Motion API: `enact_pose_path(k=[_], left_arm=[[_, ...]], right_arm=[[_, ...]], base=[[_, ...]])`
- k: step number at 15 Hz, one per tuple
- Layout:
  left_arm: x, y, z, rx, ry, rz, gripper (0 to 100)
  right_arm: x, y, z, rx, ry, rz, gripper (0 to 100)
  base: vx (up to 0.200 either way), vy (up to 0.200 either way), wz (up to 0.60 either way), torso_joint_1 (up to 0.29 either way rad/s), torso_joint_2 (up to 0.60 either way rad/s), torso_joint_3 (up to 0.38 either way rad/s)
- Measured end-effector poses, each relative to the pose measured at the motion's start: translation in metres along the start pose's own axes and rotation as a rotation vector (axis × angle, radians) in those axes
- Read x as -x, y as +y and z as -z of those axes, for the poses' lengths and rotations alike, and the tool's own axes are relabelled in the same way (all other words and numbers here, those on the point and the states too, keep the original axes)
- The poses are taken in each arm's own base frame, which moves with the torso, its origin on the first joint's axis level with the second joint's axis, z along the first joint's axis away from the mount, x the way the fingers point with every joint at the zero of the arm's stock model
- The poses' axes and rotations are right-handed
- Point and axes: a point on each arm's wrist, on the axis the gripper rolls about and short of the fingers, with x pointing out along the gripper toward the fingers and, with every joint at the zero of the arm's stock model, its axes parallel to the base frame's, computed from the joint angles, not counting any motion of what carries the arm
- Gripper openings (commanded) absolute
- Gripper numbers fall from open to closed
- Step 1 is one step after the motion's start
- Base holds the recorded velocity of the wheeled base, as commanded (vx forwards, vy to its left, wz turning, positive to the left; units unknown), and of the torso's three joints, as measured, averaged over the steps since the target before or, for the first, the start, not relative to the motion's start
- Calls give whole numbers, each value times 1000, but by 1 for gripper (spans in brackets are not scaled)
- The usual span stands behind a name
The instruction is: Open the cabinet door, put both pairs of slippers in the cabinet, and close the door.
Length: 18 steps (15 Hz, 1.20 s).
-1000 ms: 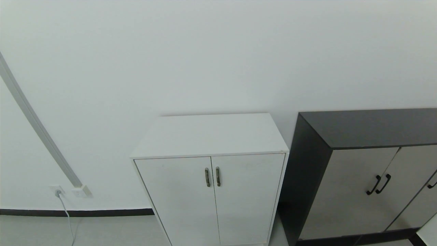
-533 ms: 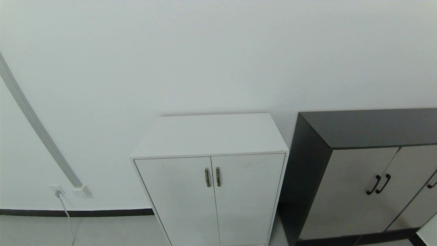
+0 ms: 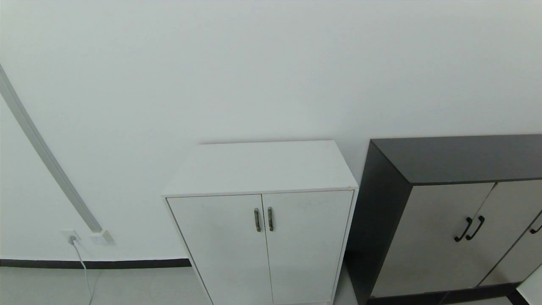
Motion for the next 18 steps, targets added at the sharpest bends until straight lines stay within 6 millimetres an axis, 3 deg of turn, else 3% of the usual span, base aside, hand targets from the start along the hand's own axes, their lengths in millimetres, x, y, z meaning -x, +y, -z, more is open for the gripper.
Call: enact_pose_path(k=[5, 13, 18], left_arm=[[0, 0, 0, 0, 0, 1, 0], [0, 0, 0, 1, 0, 0, 0], [0, 0, 0, -3, 0, 0, 0]], right_arm=[[1, 2, 5, 22, 36, -125, 0], [7, 3, 7, -14, -48, 65, 0], [8, 2, 7, -71, -75, 88, 0]], base=[[0, 0, 0, 0, 0, 0], [0, 0, 0, 0, 0, 0], [0, 0, 0, 0, 0, 0]])
